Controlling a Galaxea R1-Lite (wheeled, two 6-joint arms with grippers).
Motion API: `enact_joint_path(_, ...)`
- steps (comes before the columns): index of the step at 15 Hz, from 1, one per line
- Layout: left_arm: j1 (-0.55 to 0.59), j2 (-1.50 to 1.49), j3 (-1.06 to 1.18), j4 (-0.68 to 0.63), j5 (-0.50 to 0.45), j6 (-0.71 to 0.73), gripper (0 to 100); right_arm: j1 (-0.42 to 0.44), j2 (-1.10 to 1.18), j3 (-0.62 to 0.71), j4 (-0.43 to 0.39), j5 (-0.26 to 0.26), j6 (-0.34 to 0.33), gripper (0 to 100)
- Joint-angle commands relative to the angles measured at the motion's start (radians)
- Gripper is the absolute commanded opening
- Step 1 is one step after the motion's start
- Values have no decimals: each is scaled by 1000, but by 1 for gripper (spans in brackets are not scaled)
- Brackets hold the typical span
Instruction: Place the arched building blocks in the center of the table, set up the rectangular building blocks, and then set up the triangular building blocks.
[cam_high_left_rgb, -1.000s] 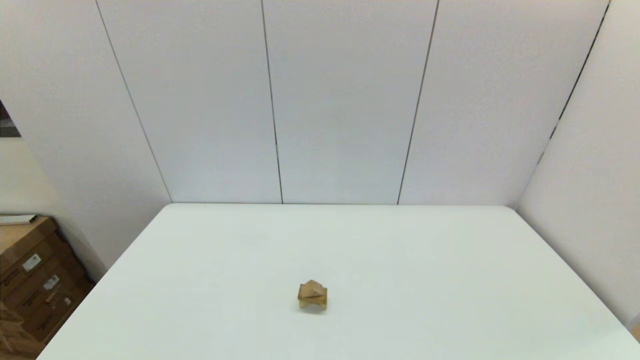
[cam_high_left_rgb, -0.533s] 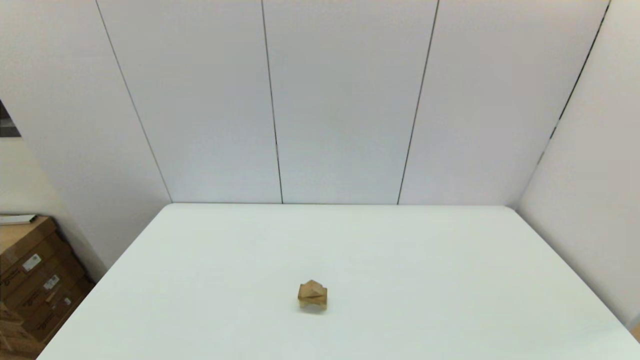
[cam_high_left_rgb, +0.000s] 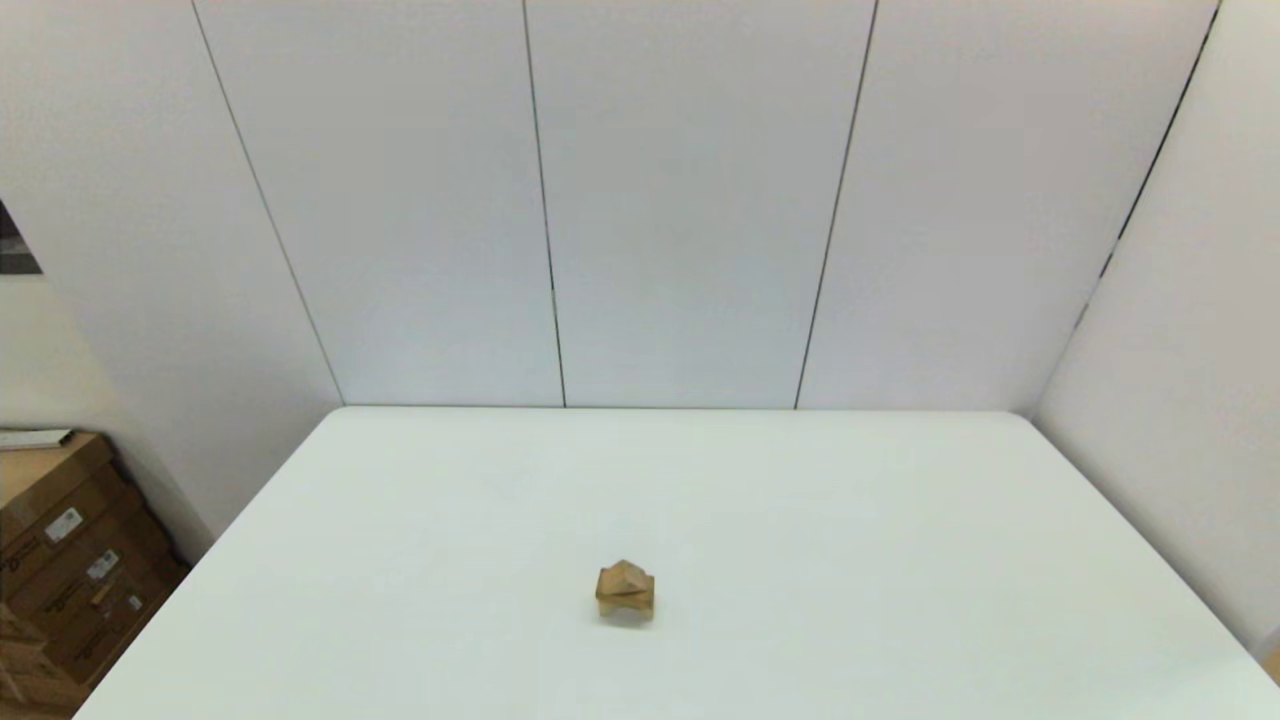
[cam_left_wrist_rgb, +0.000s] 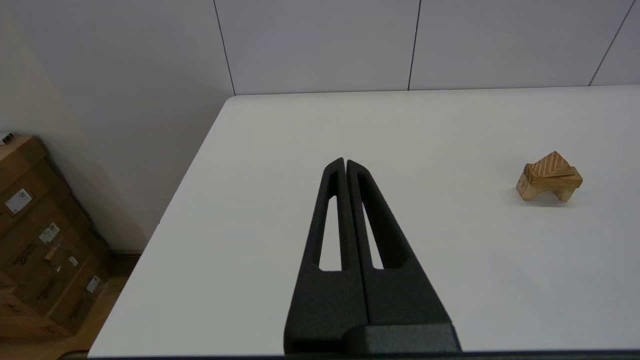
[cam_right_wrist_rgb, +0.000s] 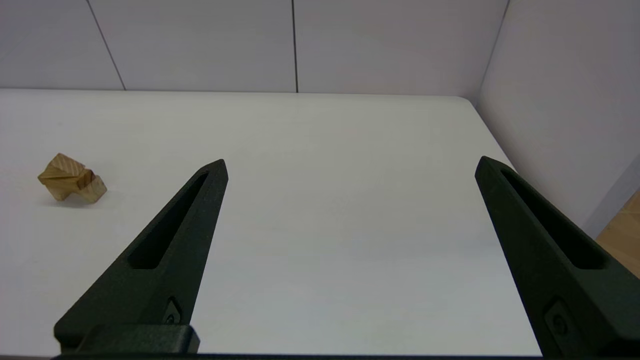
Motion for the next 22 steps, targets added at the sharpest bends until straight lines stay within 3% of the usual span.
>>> enact_joint_path(1,0,1,0,0,0,-2,0,0,0,0,-1,0,3,100)
enact_joint_path(8,0,2,-2,0,1,-2,0,0,0,0,-1,0,2,100)
enact_joint_path(9,0,2,-2,0,1,0,100,0,0,0,-1,0,2,100)
enact_joint_path(22,0,1,0,0,0,-3,100,0,0,0,-1,0,2,100)
